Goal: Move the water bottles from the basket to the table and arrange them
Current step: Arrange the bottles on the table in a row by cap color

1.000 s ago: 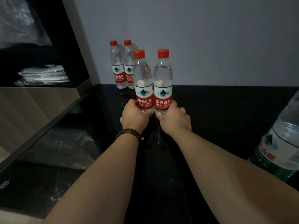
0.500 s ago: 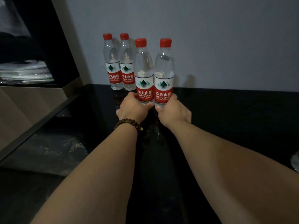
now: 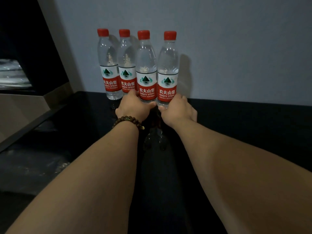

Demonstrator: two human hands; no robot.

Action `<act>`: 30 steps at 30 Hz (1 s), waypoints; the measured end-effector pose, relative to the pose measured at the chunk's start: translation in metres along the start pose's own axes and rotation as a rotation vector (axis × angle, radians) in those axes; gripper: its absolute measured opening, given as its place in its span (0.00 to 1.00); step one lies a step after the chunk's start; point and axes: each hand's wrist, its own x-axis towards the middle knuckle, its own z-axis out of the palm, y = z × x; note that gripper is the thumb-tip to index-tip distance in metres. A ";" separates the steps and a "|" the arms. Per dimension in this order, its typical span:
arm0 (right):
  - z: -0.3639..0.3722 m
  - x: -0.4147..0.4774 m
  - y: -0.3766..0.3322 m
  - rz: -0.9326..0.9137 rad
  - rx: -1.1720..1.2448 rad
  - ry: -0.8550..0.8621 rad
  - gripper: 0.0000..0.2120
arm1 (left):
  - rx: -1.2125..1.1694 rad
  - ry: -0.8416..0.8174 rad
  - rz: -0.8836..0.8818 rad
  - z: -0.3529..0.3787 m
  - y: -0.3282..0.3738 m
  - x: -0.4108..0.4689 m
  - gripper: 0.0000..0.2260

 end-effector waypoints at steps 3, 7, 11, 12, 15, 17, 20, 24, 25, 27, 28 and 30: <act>0.003 0.010 -0.001 -0.003 0.004 0.002 0.31 | -0.029 -0.003 0.006 0.004 0.002 0.010 0.31; 0.006 0.023 -0.003 0.007 0.015 -0.003 0.31 | -0.083 0.028 -0.008 0.007 0.004 0.020 0.32; 0.008 0.029 -0.005 0.012 0.041 -0.012 0.30 | -0.117 0.067 -0.022 0.009 0.004 0.023 0.29; 0.009 0.030 -0.006 0.013 0.046 -0.014 0.30 | -0.112 0.077 -0.017 0.009 0.004 0.023 0.28; 0.010 0.032 -0.006 0.003 0.070 -0.012 0.29 | -0.081 0.109 0.019 0.007 0.006 0.021 0.26; 0.009 0.034 -0.006 0.002 0.087 -0.006 0.28 | -0.075 0.129 0.031 0.007 0.007 0.021 0.25; 0.008 0.035 -0.006 0.003 0.093 0.000 0.29 | -0.075 0.143 0.020 0.008 0.006 0.024 0.25; 0.013 0.039 -0.006 0.006 0.087 0.013 0.28 | -0.076 0.116 0.006 0.012 0.004 0.033 0.22; 0.014 0.040 -0.006 0.006 0.086 0.016 0.28 | -0.074 0.108 0.001 0.013 0.003 0.035 0.21; 0.015 0.042 -0.006 0.010 0.079 0.023 0.28 | -0.073 0.103 -0.003 0.015 0.003 0.039 0.19; 0.014 0.043 -0.006 0.011 0.075 0.027 0.28 | -0.074 0.103 -0.005 0.015 0.003 0.040 0.19; 0.014 0.044 -0.006 0.010 0.076 0.030 0.28 | -0.074 0.105 -0.005 0.016 0.004 0.042 0.19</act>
